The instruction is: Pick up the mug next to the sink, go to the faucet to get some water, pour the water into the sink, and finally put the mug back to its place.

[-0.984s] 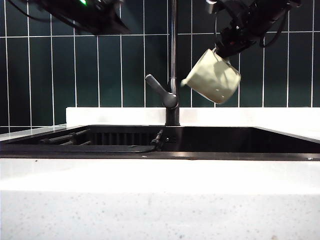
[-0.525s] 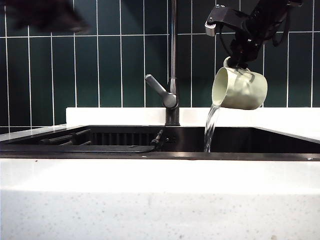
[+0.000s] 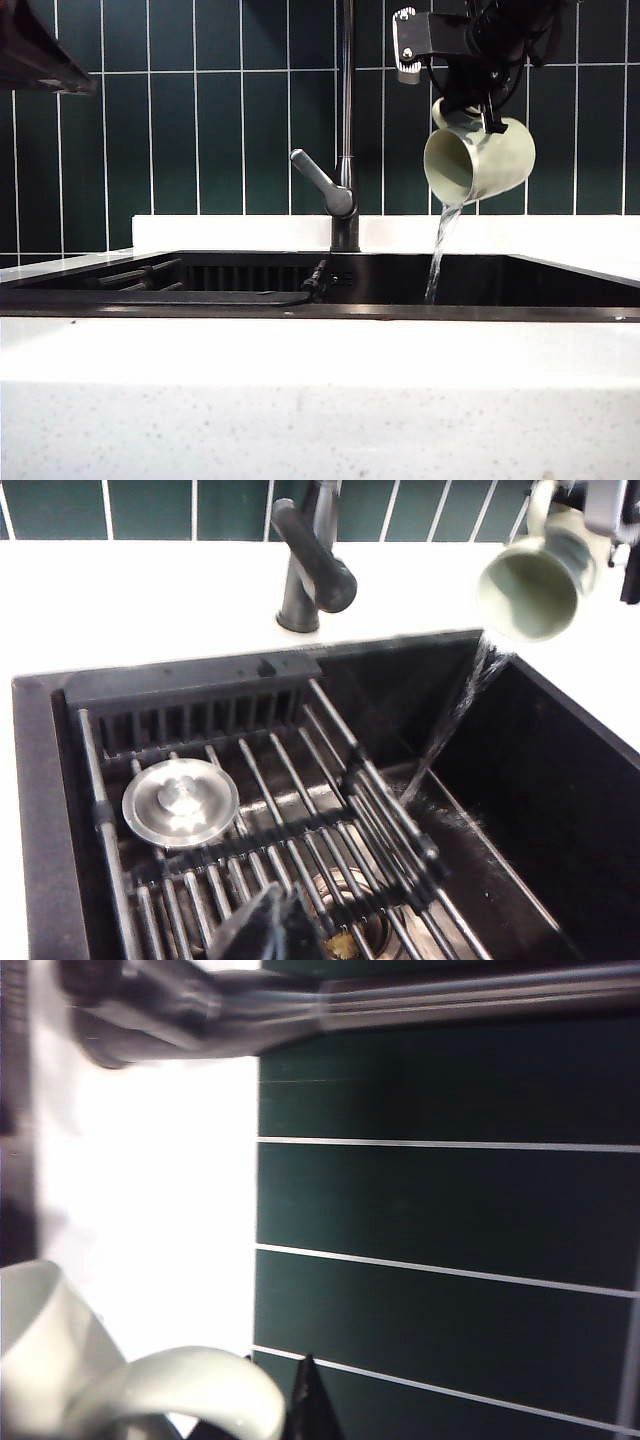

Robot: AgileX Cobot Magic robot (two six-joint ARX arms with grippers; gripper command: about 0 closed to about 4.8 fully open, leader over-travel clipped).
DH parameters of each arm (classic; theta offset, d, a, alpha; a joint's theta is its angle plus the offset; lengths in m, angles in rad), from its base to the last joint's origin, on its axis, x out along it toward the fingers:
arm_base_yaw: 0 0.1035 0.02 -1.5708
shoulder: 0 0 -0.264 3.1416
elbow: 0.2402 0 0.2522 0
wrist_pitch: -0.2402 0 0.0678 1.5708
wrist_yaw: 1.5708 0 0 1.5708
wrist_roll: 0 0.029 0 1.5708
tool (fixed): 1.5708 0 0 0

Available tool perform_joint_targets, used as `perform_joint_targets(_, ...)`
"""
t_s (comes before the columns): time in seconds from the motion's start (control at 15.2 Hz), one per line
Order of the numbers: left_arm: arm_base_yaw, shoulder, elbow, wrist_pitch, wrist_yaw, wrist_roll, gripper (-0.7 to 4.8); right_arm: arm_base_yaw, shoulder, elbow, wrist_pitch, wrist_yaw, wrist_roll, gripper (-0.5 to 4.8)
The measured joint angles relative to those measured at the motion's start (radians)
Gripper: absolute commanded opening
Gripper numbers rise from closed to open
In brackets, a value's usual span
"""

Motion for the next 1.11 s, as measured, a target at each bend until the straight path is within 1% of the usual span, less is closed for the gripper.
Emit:
perform_joint_targets(0.13,0.0,-0.119,-0.014,-0.019,-0.067,0.001,-0.06,-0.003,-0.003,-0.001,-0.039,0.005,-0.016,0.04)
perform_joint_targets(0.33,0.0,-0.201,-0.021,-0.062,-0.082,0.003,-0.06,-0.003,-0.012,-0.008,-0.088,0.009,-0.008,0.03)
perform_joint_targets(0.39,0.0,-0.227,-0.035,-0.09,-0.092,0.003,-0.06,-0.003,-0.016,-0.008,-0.111,0.018,0.015,0.03)
perform_joint_targets(0.46,0.0,-0.248,-0.052,-0.111,-0.104,0.003,-0.06,-0.005,-0.016,-0.008,-0.11,0.019,0.112,0.03)
perform_joint_targets(0.59,0.0,-0.284,-0.072,-0.133,-0.108,0.0,-0.06,-0.022,-0.016,-0.008,-0.102,0.01,0.372,0.02)
perform_joint_targets(0.72,0.0,-0.304,-0.073,-0.16,-0.11,0.0,-0.06,-0.065,-0.016,-0.008,-0.099,-0.01,0.625,-0.01)
perform_joint_targets(0.79,0.0,-0.315,-0.073,-0.166,-0.11,0.0,-0.06,-0.115,-0.016,-0.008,-0.089,-0.021,0.78,-0.01)
perform_joint_targets(0.85,0.0,-0.324,-0.073,-0.168,-0.109,0.0,-0.06,-0.166,-0.016,-0.008,-0.076,-0.054,0.903,-0.01)
perform_joint_targets(0.92,0.0,-0.325,-0.073,-0.168,-0.109,0.0,-0.06,-0.2,-0.016,-0.009,-0.065,-0.072,0.98,-0.01)
perform_joint_targets(0.98,0.0,-0.327,-0.073,-0.17,-0.109,0.0,-0.06,-0.261,-0.022,-0.035,0.008,-0.106,1.127,-0.01)
perform_joint_targets(1.05,0.0,-0.327,-0.073,-0.173,-0.109,0.0,-0.06,-0.294,-0.043,-0.083,0.074,-0.116,1.207,-0.01)
perform_joint_targets(1.11,0.0,-0.327,-0.073,-0.177,-0.109,0.0,-0.06,-0.32,-0.07,-0.131,0.118,-0.117,1.26,-0.01)
